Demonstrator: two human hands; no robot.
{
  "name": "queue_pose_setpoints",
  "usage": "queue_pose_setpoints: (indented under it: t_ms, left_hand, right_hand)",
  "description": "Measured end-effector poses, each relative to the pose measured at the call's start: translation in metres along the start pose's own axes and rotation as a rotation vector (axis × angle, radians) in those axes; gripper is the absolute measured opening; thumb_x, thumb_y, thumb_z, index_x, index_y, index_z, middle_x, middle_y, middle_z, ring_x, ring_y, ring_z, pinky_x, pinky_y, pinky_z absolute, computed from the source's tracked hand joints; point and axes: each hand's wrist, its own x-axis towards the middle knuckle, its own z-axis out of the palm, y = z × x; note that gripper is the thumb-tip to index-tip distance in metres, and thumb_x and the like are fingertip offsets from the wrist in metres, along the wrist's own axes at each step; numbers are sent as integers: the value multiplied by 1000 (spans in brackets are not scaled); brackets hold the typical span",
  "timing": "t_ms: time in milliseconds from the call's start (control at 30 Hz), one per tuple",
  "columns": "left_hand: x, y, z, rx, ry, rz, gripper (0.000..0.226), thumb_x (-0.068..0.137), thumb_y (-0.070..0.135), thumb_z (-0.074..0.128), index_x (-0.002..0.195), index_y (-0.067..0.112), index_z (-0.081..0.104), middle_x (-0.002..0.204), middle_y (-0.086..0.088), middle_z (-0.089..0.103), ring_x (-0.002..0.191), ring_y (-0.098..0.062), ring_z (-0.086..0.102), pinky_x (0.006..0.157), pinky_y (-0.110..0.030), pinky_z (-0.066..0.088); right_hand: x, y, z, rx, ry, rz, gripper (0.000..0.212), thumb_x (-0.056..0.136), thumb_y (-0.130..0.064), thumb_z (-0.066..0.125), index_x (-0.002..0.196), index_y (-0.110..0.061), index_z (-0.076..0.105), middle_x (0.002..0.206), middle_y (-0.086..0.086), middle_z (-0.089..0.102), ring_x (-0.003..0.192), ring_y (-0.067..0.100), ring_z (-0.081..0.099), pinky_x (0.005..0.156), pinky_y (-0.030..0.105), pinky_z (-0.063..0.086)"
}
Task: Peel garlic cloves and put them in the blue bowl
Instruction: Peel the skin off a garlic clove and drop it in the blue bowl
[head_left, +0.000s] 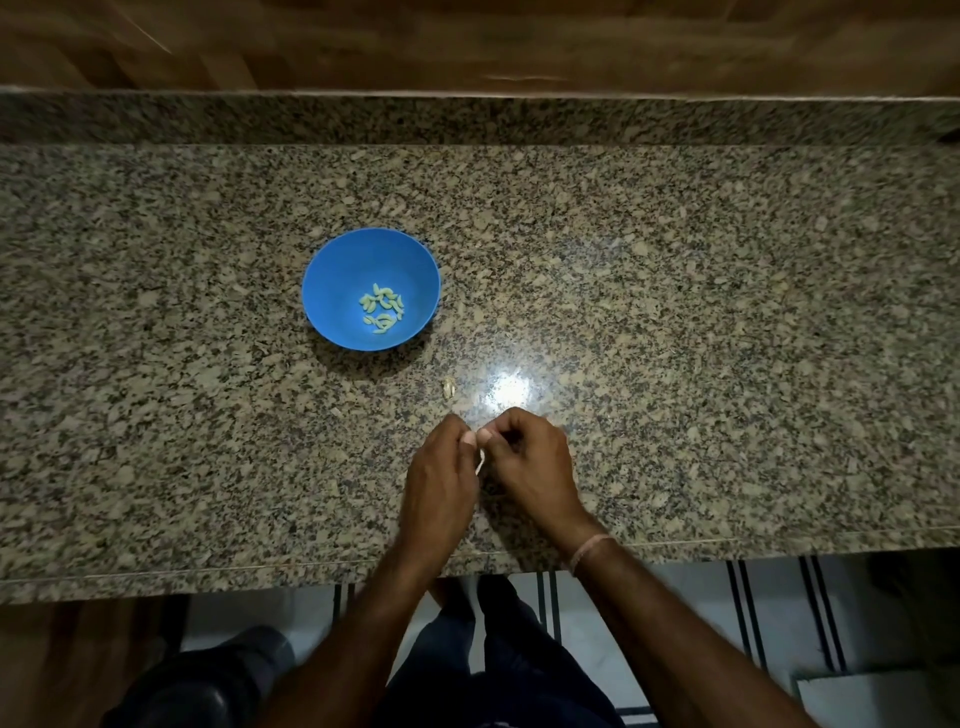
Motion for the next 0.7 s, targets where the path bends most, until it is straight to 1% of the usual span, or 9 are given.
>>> queue_pose_setpoints:
  t_ms: [100,200,267,367,433,500,600,667,700]
  left_hand:
    - [-1,-5,4,174,51,168,21,108,28,37,92,17,45,84,3,47,67,-15,42,54,-31,30]
    - [-4,-9,10,196,46,142,21,109,30,37,92,20,44,85,4,47,69,-15,43,55,-32,31]
    - [-3,-4,13,-79,-27,-99,24,109,32,40,89,20,47,79,0,52,67,-14,46,57,-33,36]
    - [8,13,10,-910,-188,-706,19,107,14,40,94,14,53,64,2,47,52,-9,42,44,-23,33]
    - [12,17,7,-1029,-215,-822,20,107,9,37,95,12,53,61,4,45,50,-7,39,41,-20,29]
    - [6,15,9,-688,-134,-567,24,110,20,39,91,18,53,66,3,47,55,-9,40,48,-27,31]
    - [0,5,12,-55,27,-44,25,108,33,37,87,23,43,74,6,46,62,-9,38,55,-26,29]
    - [3,2,11,-68,21,-33,26,108,33,37,86,22,43,74,6,46,63,-10,39,55,-27,30]
    - [5,6,10,-227,-20,-133,27,109,30,38,84,23,45,72,5,47,62,-10,40,55,-29,31]
  right_hand:
    - [-1,1,3,109,-13,158,14,93,-29,75,80,-23,73,77,-10,74,74,4,69,72,33,58]
    - [-5,3,10,52,40,191,18,95,-33,71,80,-24,71,76,-12,72,74,7,68,73,38,58]
    - [-9,5,13,-106,118,17,18,96,-34,62,81,-25,63,77,-15,63,78,11,59,75,39,49]
    - [-10,10,10,-285,182,-245,14,96,-31,52,84,-23,55,82,-14,52,85,11,46,78,34,31]
    - [-6,14,8,-336,189,-328,13,95,-29,53,85,-22,54,83,-11,52,85,12,45,77,33,28]
    - [-4,13,9,-296,175,-274,13,96,-31,54,84,-25,56,83,-16,54,85,9,48,78,33,31]
    - [1,1,11,42,90,68,14,95,-24,67,80,-25,65,77,-14,67,78,8,63,75,38,52]
    - [1,-2,11,193,68,202,14,95,-18,70,82,-22,70,79,-9,71,77,7,68,73,35,58]
    - [0,-2,11,213,86,197,14,96,-15,69,83,-21,70,80,-8,71,77,7,68,73,34,58]
